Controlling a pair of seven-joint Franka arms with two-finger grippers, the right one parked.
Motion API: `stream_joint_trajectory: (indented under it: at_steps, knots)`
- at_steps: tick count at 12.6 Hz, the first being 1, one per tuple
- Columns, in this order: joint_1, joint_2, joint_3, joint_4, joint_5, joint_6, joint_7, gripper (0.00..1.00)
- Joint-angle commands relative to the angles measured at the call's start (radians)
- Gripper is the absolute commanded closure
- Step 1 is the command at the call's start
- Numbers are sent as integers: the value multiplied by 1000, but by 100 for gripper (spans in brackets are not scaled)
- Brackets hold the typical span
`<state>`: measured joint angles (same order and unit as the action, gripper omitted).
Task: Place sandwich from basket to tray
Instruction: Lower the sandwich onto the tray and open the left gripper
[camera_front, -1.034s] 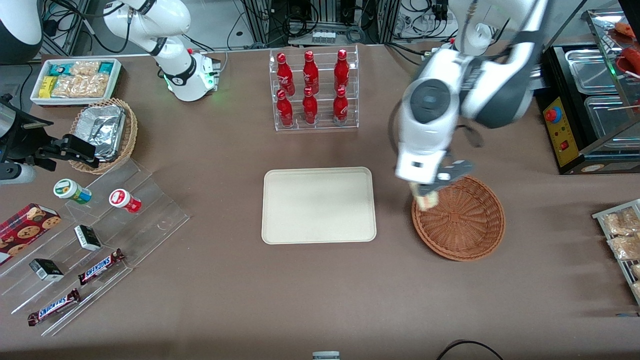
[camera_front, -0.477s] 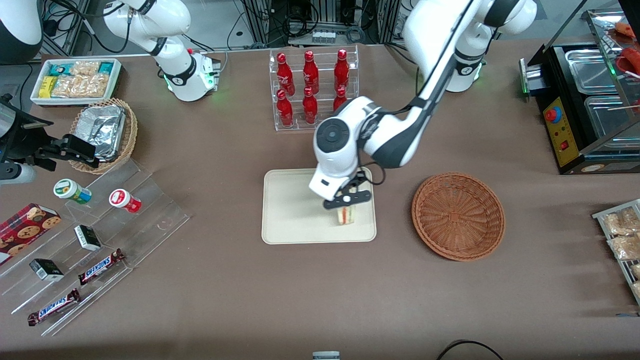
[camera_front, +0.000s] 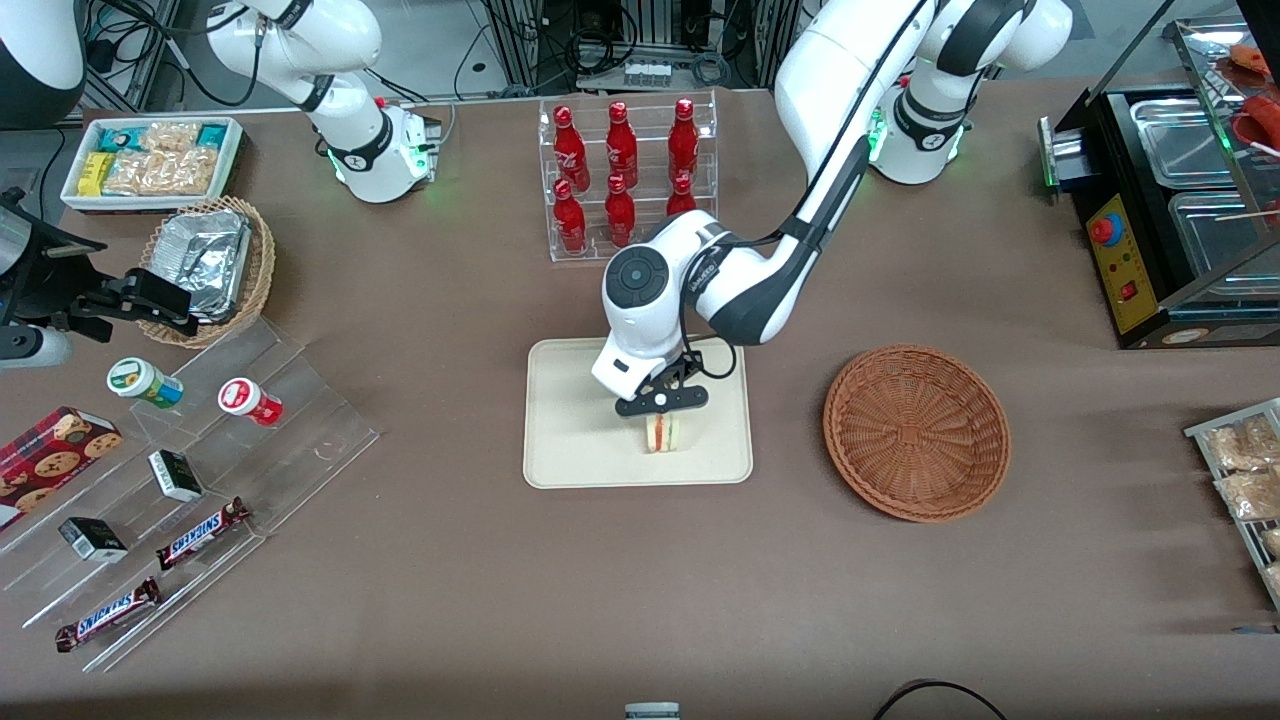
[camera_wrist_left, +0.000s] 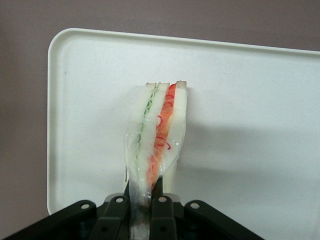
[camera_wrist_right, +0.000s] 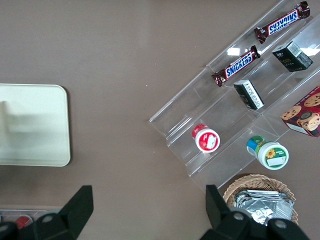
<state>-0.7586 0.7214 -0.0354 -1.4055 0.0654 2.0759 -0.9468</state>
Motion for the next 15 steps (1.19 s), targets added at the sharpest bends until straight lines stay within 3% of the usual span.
stream_joint_trajectory:
  at_steps: [1,2,3,4,5,8,15]
  knots:
    - [-10,32,11,34,-13,26,8,100]
    - [-11,39,11,34,-13,27,8,100]
    - [-13,47,11,34,-13,27,8,67]
    - [-13,52,11,34,-12,29,11,5]
    - [-13,52,11,34,-12,27,10,1]
    - [-5,-3,12,39,-16,10,13,0]
    - [41,-322,76,79,-4,-417,5,0]
